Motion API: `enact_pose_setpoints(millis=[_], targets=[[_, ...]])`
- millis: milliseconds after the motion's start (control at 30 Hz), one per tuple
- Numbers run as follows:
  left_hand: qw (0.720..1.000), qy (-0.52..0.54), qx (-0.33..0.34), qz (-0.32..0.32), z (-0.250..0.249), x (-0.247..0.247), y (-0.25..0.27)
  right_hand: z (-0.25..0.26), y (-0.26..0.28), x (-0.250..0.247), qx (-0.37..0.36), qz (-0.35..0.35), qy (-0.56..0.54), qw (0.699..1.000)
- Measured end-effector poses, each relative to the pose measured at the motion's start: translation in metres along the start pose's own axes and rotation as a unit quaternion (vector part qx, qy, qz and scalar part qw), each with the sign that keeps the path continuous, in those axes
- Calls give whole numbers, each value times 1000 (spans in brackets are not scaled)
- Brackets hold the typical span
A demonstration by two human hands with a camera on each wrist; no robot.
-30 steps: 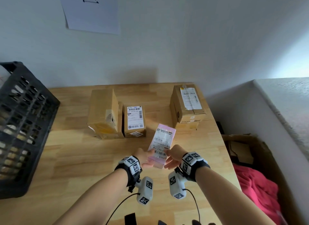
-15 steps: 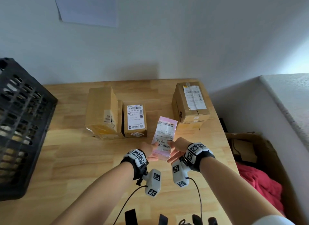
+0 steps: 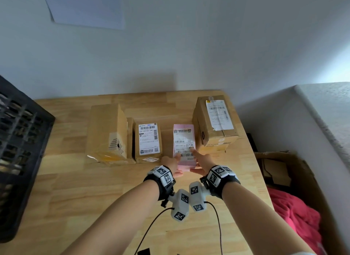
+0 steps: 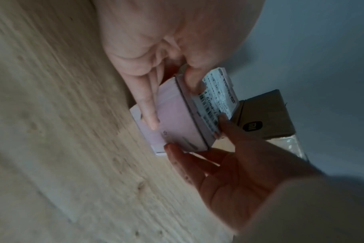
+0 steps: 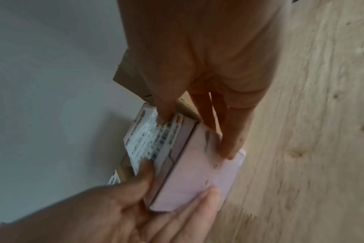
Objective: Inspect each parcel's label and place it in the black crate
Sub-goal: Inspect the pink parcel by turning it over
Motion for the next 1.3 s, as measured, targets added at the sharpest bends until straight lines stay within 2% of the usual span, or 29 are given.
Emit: enact_pose_setpoints(millis=[200, 333, 467, 633, 1033, 1300], targets=[[997, -76, 1, 15, -25, 3, -2, 2, -12, -9, 9, -15, 30, 999], [992, -113, 1, 64, -32, -1, -10, 10, -16, -14, 13, 18, 115, 993], [989, -127, 8, 74, -35, 2, -16, 17, -17, -14, -1, 44, 140, 989], [990, -116, -2, 82, -38, 4, -22, 18, -14, -8, 0, 74, 139, 988], [989, -123, 22, 80, -47, 11, -33, 29, -16, 3, -45, 79, 140, 986], [988, -113, 14, 106, -45, 2, -29, 31, -4, 8, -32, 70, 115, 990]])
Point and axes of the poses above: each hand's wrist, its own y-axis away from the middle knuckle, its own x-axis out of the palm, z = x × y, the point moved 5 cm from there along -y, towards the middle knuckle, and after that the axes turned 3 degrees about -z, right-handed, at the moved point
